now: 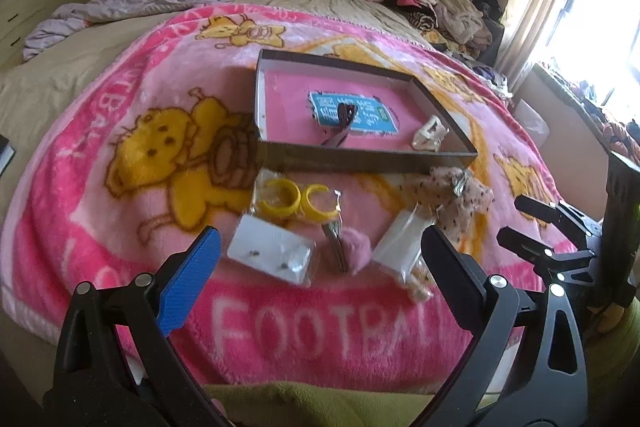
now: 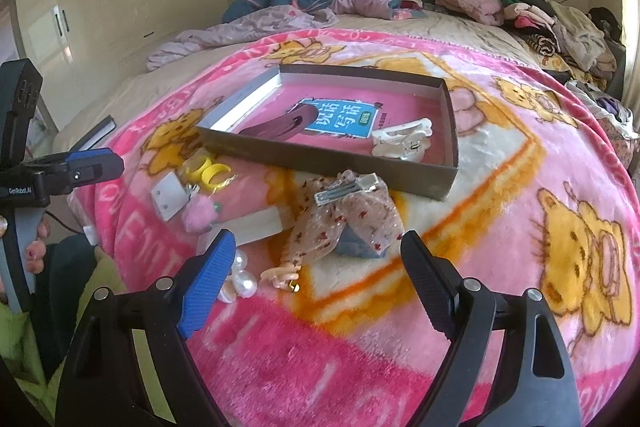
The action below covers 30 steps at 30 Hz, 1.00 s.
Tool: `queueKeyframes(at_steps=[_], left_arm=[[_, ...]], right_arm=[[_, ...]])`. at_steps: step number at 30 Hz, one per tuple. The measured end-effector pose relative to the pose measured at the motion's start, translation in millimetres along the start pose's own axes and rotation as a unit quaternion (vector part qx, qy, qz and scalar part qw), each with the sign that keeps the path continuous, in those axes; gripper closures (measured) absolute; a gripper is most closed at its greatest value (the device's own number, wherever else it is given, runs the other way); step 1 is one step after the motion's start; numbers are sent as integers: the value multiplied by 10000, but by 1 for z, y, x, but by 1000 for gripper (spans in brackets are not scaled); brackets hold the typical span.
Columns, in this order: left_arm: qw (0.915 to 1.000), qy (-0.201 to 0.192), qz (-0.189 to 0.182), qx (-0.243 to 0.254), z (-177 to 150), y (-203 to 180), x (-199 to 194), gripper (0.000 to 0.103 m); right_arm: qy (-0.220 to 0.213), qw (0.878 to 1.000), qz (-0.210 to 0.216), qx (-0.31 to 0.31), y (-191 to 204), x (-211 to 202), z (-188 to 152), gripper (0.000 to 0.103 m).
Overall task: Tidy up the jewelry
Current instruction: 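Withdraw both tools from the tray toward the lace scrunchie and pom-pom clip, then grasp the lace scrunchie with the right tool while the left tool grasps the pink pom-pom clip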
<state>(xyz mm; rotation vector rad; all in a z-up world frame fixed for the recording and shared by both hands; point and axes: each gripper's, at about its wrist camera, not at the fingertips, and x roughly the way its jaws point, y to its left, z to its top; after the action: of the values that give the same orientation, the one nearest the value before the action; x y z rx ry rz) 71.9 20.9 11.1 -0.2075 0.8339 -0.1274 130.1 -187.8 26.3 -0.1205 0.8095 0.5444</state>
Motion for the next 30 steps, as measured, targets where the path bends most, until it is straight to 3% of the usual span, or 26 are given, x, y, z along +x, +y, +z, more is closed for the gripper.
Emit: queueKeyframes(at_steps=[15,18,22,26,30], left_arm=[[9986,488,-201,48,-35,-13,19,10],[9982,547,-223,32,-38,-15,24,15],[9975,636,-311,16,-40,-20,29,27],[9963,715,-474,-70,-40,-20,37,52],[9948,801,-610,-170,-38,-20,46,69]], right_arm=[[32,10000,19,-21,-2,0,-10,19],[47,10000,-5,-5,-5,1,-11,19],[19,10000,-20,33,-10,2,-10,19],[12,10000,-22,70,-14,4,-11,19],[29,9999,0,98,-17,8,-13,19]])
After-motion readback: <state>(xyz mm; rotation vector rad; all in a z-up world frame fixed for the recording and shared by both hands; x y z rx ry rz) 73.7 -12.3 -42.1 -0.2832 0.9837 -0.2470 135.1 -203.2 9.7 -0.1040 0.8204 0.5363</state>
